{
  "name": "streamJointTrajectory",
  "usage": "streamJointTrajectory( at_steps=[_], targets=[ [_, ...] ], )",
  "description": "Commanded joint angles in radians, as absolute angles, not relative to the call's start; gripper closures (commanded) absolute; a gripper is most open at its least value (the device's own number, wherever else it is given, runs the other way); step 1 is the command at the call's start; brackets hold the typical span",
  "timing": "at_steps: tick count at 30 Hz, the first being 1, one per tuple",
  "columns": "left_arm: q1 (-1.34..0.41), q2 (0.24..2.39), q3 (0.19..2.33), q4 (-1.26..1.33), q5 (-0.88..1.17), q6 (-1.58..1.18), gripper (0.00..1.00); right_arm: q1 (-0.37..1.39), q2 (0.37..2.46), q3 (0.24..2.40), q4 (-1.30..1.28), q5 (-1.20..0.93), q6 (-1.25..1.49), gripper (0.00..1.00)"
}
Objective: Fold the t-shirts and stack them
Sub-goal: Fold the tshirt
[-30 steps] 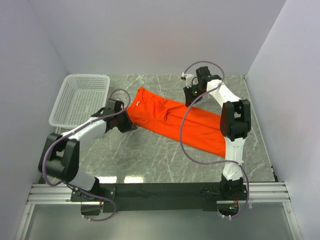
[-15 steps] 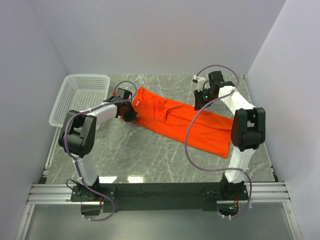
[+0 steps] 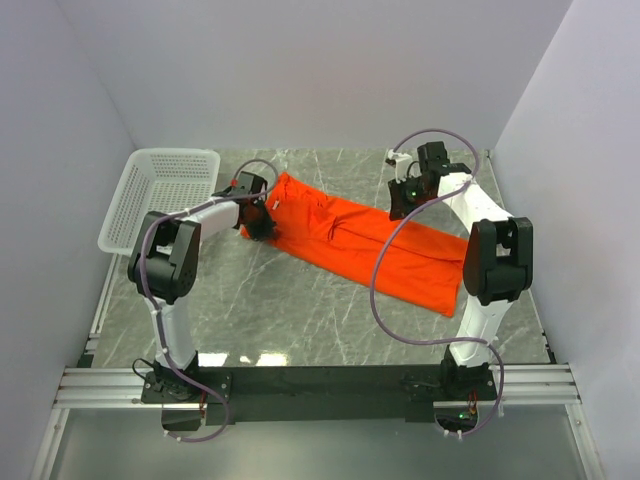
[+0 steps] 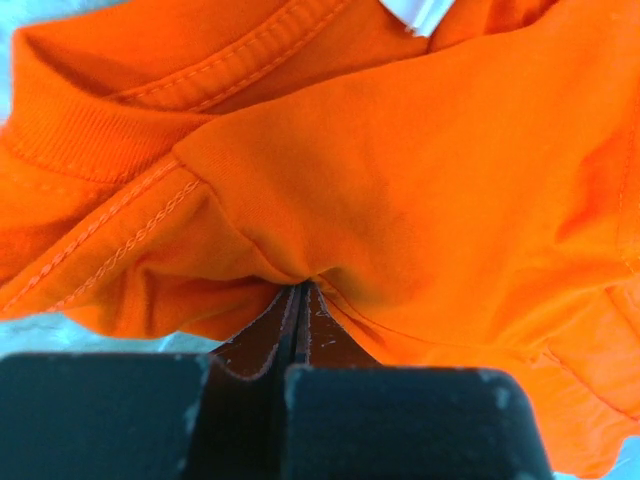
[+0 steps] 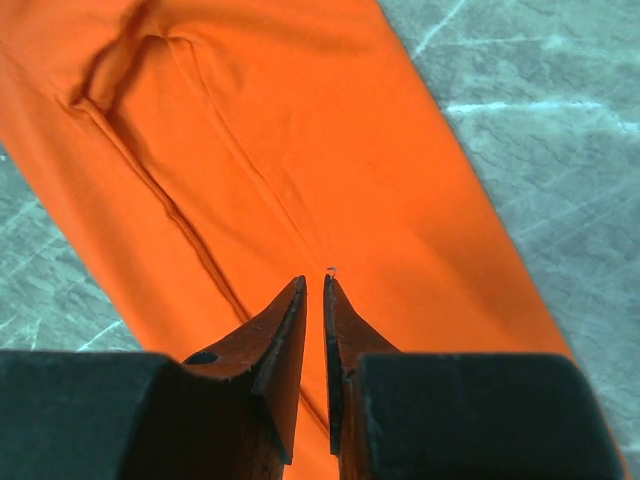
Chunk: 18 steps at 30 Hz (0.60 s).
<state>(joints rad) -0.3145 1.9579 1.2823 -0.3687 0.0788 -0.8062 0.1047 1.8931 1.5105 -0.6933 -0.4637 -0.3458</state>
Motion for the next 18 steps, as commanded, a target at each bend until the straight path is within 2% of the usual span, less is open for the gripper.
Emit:
streamJointTrajectory(
  at_steps=[1, 5, 12, 15, 18],
  targets=[
    [-0.27, 2.028, 1.31, -0.465, 0.003, -0.744, 1.0, 0.092, 1.89, 1.522, -0.68, -0.43, -0.353, 0.8],
    [-0.239, 2.095, 1.439, -0.528, 0.003, -0.706, 0.99, 0.086, 1.902, 1.532, -0.69, -0.403, -0.347, 0.8],
    [-0.235, 2.29, 1.823, -0.656, 0.037, -0.698, 0.98, 0.084, 1.885, 1.49, -0.718, -0.442, -0.39, 0.78],
    [-0.233, 2.355, 1.954, -0.676, 0.054, -0.706, 0.92, 0.086, 1.862, 1.459, -0.723, -0.48, -0.419, 0.78],
    [-0.232, 2.388, 2.052, -0.686, 0.072, -0.712, 0.82, 0.086, 1.855, 1.443, -0.729, -0.502, -0.434, 0.78]
  ],
)
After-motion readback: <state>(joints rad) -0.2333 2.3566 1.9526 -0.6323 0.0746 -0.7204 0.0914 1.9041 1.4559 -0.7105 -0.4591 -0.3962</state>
